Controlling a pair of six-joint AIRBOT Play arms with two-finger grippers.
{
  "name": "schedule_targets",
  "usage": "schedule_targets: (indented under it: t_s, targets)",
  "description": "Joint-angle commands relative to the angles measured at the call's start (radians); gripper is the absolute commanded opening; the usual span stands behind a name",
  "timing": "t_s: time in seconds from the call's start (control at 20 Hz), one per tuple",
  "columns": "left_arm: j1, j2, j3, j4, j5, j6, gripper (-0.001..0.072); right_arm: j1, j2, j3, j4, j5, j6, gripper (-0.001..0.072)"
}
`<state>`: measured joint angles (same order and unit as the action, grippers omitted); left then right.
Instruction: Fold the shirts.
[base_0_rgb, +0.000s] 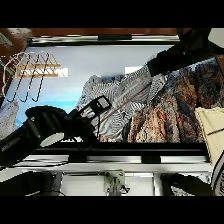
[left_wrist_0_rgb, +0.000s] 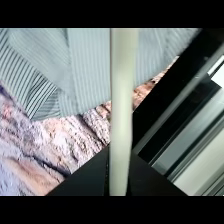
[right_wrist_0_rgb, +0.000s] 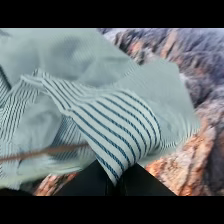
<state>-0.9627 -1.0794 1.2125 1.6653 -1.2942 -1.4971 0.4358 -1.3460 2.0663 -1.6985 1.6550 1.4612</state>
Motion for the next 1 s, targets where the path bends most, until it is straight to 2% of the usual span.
schedule_targets:
  t_s: [0.0, 0.3, 0.45, 0.6, 0.8, 0.95]
  targets:
    - [-0.029, -0.007, -0.001, -0.035, 0.031, 0.119, 0.0048, 0.022, 0.042, 0.001, -0.092, -0.065, -0.008, 0.0078]
    - [-0.014, -0.008, -0.001, -0.036, 0.159, 0.131, 0.0049, 0.022, 0.063, 0.001, 0.02, -0.028, -0.007, 0.0078]
    - [0.043, -0.021, -0.001, -0.044, 0.212, 0.07, 0.0049, 0.023, 0.064, 0.001, 0.092, -0.024, 0.004, 0.0078]
    - [0.097, -0.037, -0.001, -0.14, 0.283, 0.06, 0.0049, 0.022, 0.064, 0.001, 0.103, -0.027, 0.003, 0.0078]
    - [0.083, -0.051, -0.01, -0.185, 0.296, 0.068, 0.0049, 0.022, 0.064, 0.001, 0.061, -0.047, 0.005, 0.0078]
    - [0.084, -0.051, -0.01, -0.239, 0.355, 0.067, 0.0049, 0.023, 0.064, 0.0, 0.161, -0.034, 0.009, 0.0078]
